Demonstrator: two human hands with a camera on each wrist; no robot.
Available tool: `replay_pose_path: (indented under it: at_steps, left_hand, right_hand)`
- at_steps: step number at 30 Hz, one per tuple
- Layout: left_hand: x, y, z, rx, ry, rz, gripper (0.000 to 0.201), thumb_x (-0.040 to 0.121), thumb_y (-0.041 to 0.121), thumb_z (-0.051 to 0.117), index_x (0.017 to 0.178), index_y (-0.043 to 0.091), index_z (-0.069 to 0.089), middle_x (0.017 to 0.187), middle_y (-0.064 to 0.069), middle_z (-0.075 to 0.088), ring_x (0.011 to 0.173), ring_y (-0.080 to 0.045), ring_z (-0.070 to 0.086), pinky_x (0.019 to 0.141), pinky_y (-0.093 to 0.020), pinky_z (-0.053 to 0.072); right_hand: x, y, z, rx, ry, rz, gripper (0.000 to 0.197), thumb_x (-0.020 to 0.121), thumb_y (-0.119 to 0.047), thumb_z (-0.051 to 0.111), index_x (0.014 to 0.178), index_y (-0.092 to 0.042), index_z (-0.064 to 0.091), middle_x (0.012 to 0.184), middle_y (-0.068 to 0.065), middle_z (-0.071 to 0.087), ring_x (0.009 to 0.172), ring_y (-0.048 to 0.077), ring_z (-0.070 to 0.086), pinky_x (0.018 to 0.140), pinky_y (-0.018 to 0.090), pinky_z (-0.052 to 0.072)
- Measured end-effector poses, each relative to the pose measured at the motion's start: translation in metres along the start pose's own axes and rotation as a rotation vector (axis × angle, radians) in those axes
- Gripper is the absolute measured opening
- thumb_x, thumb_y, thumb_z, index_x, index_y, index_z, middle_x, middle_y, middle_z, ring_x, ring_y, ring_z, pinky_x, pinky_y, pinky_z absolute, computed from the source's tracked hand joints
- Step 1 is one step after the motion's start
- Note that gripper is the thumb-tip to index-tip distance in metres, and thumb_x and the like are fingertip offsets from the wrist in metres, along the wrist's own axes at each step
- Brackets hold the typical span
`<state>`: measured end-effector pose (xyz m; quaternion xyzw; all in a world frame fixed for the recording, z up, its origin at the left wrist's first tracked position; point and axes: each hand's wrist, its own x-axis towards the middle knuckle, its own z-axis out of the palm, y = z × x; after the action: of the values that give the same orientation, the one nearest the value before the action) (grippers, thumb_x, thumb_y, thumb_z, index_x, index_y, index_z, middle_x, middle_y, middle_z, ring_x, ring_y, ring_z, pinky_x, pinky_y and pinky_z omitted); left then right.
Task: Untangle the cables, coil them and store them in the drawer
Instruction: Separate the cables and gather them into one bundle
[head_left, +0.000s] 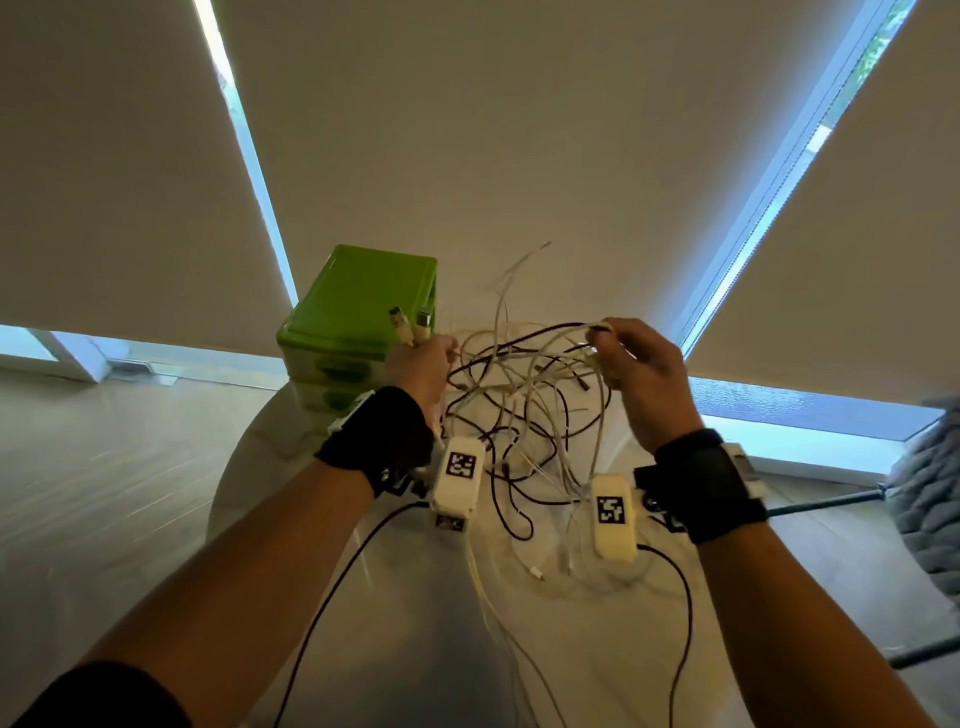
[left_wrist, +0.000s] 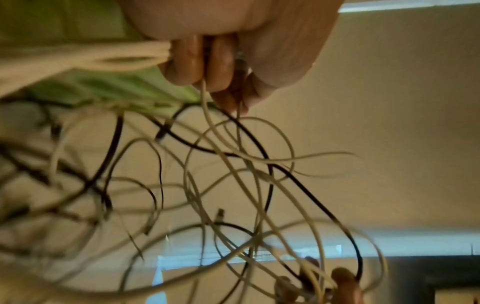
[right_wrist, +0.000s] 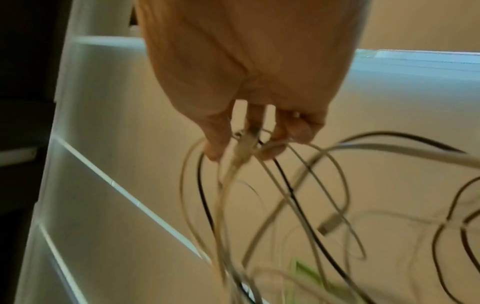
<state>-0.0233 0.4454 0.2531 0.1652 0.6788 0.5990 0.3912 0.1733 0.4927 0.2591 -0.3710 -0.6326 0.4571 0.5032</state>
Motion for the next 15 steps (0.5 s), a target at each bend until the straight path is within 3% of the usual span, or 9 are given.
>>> replay_pose_path:
  at_steps: [1, 3, 5, 6, 8, 11, 15]
  left_hand:
    - [0.002, -0.001, -0.003, 0.024, 0.015, 0.025, 0.018, 0.084, 0.02, 0.064, 0.067, 0.015, 0.059, 0.061, 0.001, 0.051, 0.052, -0.012, 0.04, 0.048, -0.024, 0.03]
    - [0.0, -0.003, -0.006, 0.038, -0.001, 0.088, 0.012, 0.085, 0.02, 0.066, 0.074, 0.014, 0.066, 0.069, 0.0, 0.059, 0.058, -0.011, 0.047, 0.053, -0.025, 0.035]
    - [-0.002, -0.006, -0.004, 0.052, -0.062, 0.151, 0.009, 0.088, 0.019, 0.065, 0.087, 0.012, 0.071, 0.077, 0.002, 0.064, 0.06, -0.004, 0.05, 0.054, -0.021, 0.037]
    - [-0.004, -0.007, -0.002, 0.066, -0.09, 0.181, 0.008, 0.089, 0.018, 0.065, 0.09, 0.012, 0.071, 0.076, 0.005, 0.064, 0.061, 0.001, 0.051, 0.055, -0.017, 0.037]
    - [-0.005, -0.01, 0.002, 0.073, -0.125, 0.204, 0.008, 0.09, 0.016, 0.063, 0.092, 0.012, 0.07, 0.075, 0.009, 0.062, 0.067, 0.004, 0.053, 0.058, -0.012, 0.038]
    - [-0.005, -0.01, 0.004, 0.073, -0.15, 0.198, 0.01, 0.091, 0.016, 0.063, 0.094, 0.011, 0.072, 0.08, 0.009, 0.065, 0.073, 0.004, 0.056, 0.061, -0.011, 0.037]
    - [-0.003, -0.008, 0.004, 0.109, -0.166, 0.211, 0.008, 0.089, 0.017, 0.066, 0.089, 0.012, 0.072, 0.083, 0.001, 0.069, 0.076, -0.002, 0.06, 0.063, -0.014, 0.039]
  right_hand:
    - [0.003, 0.0, -0.007, -0.091, -0.055, 0.036, 0.013, 0.093, -0.003, 0.057, 0.085, -0.009, 0.065, 0.072, -0.003, 0.061, 0.062, -0.001, 0.055, 0.062, 0.012, 0.044]
    - [0.011, 0.01, -0.021, -0.486, -0.257, 0.103, 0.013, 0.092, -0.011, 0.06, 0.082, -0.015, 0.069, 0.078, -0.001, 0.064, 0.073, 0.005, 0.056, 0.075, 0.022, 0.046]
    - [0.014, 0.023, -0.024, -0.882, -0.406, 0.195, 0.016, 0.09, -0.014, 0.059, 0.097, -0.021, 0.072, 0.103, 0.001, 0.066, 0.095, 0.014, 0.059, 0.093, 0.033, 0.046]
    - [0.014, 0.025, -0.02, -0.953, -0.419, 0.218, 0.028, 0.088, -0.012, 0.055, 0.107, -0.024, 0.07, 0.116, 0.0, 0.063, 0.107, 0.017, 0.057, 0.1, 0.036, 0.044]
    - [0.011, 0.016, -0.005, -0.828, -0.338, 0.173, 0.039, 0.086, -0.005, 0.048, 0.117, -0.023, 0.066, 0.126, 0.0, 0.059, 0.115, 0.018, 0.054, 0.103, 0.034, 0.042]
    - [0.007, -0.001, 0.026, -0.62, -0.334, 0.035, 0.032, 0.092, -0.01, 0.053, 0.12, -0.017, 0.065, 0.123, 0.002, 0.063, 0.113, 0.017, 0.057, 0.101, 0.031, 0.043]
    - [0.006, -0.002, 0.053, -0.972, -0.543, -0.128, 0.022, 0.093, -0.024, 0.058, 0.111, -0.02, 0.069, 0.11, 0.0, 0.068, 0.097, 0.017, 0.062, 0.091, 0.036, 0.051]
